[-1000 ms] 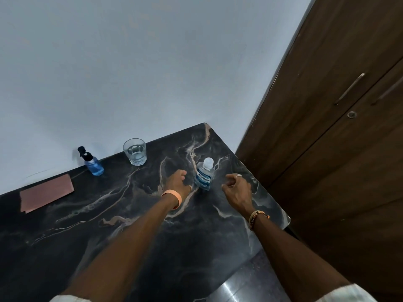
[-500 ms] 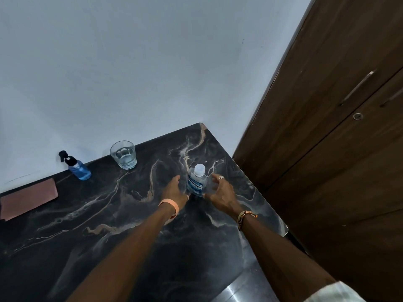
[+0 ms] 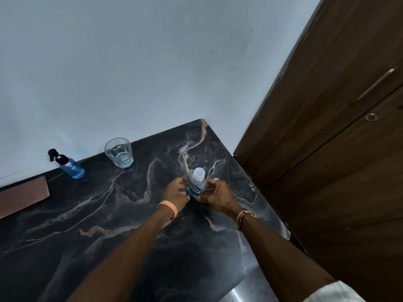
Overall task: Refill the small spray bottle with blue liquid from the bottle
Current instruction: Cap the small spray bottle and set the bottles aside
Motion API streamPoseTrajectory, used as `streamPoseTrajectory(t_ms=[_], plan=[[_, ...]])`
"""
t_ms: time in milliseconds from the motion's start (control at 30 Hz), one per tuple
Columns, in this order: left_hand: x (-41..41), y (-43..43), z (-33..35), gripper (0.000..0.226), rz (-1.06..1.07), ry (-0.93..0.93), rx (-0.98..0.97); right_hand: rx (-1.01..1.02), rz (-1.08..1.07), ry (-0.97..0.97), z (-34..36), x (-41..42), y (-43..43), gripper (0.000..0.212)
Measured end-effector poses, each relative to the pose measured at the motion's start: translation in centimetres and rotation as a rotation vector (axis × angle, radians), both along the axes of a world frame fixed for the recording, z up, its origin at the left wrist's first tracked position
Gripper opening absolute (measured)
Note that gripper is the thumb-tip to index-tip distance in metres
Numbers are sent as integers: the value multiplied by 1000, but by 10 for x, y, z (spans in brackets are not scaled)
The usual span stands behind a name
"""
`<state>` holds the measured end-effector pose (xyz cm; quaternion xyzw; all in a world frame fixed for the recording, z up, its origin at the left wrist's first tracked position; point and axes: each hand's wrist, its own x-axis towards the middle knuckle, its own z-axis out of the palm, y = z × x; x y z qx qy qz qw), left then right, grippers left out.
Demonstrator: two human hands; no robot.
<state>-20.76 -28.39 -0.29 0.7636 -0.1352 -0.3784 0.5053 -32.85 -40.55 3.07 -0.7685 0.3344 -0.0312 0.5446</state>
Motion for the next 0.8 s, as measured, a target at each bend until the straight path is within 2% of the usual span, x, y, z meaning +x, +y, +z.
streamPoseTrajectory(t_ms=[433, 800], plan=[[-3, -4, 11, 61, -11, 90, -56, 21, 42, -11, 0, 0, -6, 49], [-3, -4, 10, 57, 72, 152, -115, -116, 78, 20, -10, 9, -3, 40]])
